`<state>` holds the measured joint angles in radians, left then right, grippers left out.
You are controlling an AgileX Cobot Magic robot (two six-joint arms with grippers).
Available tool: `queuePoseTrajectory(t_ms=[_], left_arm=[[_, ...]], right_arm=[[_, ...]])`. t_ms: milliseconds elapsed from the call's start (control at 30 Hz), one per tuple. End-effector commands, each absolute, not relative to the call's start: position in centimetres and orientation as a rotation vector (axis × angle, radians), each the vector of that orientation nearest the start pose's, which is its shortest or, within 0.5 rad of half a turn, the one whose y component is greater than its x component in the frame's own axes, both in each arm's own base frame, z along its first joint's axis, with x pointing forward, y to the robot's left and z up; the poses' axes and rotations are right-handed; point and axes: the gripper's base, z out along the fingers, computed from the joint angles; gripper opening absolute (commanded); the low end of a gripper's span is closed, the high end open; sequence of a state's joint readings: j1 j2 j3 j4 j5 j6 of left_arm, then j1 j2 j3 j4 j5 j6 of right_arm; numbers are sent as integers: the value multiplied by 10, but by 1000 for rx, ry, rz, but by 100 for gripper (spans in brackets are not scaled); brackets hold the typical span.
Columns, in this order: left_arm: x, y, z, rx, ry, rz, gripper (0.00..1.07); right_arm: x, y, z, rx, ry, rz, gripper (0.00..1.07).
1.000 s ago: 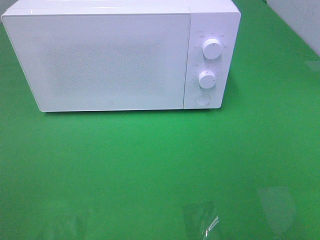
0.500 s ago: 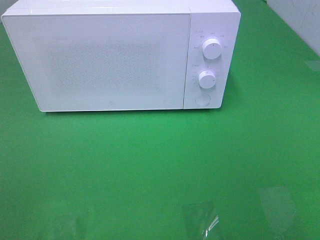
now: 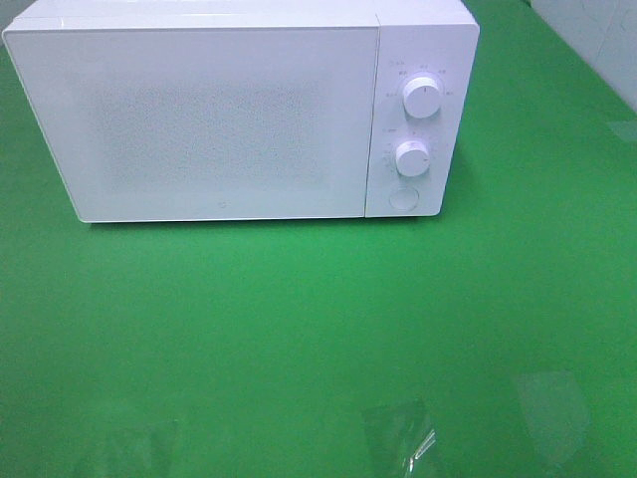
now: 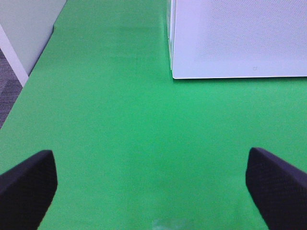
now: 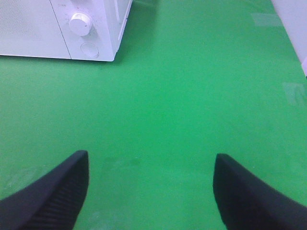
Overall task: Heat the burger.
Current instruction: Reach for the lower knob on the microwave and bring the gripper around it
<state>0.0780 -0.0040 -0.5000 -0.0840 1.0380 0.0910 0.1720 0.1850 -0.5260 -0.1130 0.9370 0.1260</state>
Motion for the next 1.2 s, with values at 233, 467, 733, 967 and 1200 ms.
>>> queuePoseTrajectory(t_ms=[233, 467, 733, 967, 1200], left_arm=[[-3, -7, 279, 6, 2015, -1, 100], [-3, -7, 279, 6, 2015, -1, 100], [-3, -7, 279, 6, 2015, -1, 100], [-3, -7, 279, 6, 2015, -1, 100], [-3, -7, 279, 6, 2015, -1, 100]], right_arm=[[72, 6, 289, -91, 1974, 65, 72], [99, 12, 275, -116, 1938, 79, 72], [136, 23, 266, -143, 1799, 125, 72], [165, 30, 260, -155, 1724, 158, 72], [184, 35, 250, -161, 1708, 177, 72]])
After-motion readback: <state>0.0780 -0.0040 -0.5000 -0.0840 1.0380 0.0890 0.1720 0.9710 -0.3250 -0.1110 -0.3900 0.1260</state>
